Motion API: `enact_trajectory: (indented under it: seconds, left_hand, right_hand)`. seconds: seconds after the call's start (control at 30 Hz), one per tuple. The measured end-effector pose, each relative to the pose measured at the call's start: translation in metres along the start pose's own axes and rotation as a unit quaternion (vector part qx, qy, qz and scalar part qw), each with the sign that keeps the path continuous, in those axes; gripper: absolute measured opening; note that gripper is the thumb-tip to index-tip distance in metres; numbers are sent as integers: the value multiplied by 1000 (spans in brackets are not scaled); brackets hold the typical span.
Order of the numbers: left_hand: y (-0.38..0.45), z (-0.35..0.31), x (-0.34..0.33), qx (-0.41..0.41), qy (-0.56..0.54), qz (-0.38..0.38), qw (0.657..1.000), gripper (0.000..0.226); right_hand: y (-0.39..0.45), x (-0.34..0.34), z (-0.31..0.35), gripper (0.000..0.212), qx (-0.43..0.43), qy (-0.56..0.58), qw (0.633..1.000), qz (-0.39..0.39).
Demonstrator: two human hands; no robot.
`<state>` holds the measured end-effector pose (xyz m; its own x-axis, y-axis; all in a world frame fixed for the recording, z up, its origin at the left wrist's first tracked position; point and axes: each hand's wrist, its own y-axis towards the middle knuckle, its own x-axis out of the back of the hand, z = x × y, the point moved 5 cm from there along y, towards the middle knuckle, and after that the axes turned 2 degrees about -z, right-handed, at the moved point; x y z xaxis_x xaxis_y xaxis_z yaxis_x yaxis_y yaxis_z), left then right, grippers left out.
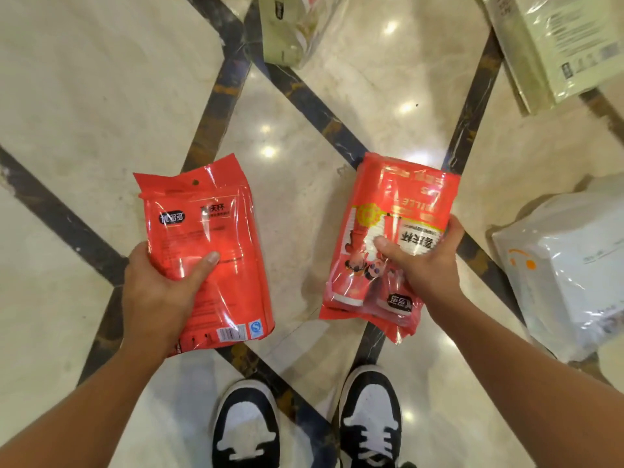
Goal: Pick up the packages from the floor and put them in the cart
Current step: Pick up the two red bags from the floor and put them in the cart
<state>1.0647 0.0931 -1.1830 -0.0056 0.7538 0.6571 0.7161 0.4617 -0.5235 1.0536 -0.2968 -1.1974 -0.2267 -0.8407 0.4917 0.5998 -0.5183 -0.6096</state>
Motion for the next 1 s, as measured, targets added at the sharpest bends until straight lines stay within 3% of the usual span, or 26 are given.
enact_trajectory:
  seconds: [0.17,0.33,0.53,0.7,0.87,1.0]
  left_hand:
    - [2,-9,-6,33,-3,5,999,135]
    - [-20,-37,1,41,-11,48,998,88]
    - [-64,-95,46,9,-30,60,998,73]
    - [-107,-187,106,-25,-41,60,997,64]
    - [-167,-318,191,-96,-44,31,994,68]
    - [-241,-432,281,-149,-61,-7,987,67]
  right_hand:
    - [-11,-18,15,111,47,-27,998,19]
    - [-34,-11,32,91,52,-32,998,10]
    - [-80,33,83,91,51,-47,998,8]
    - [-131,96,175,77,81,-32,996,2]
    - [-189,186,298,60,133,-11,991,-16]
    - [-253,281,412,57,174,21,983,-48]
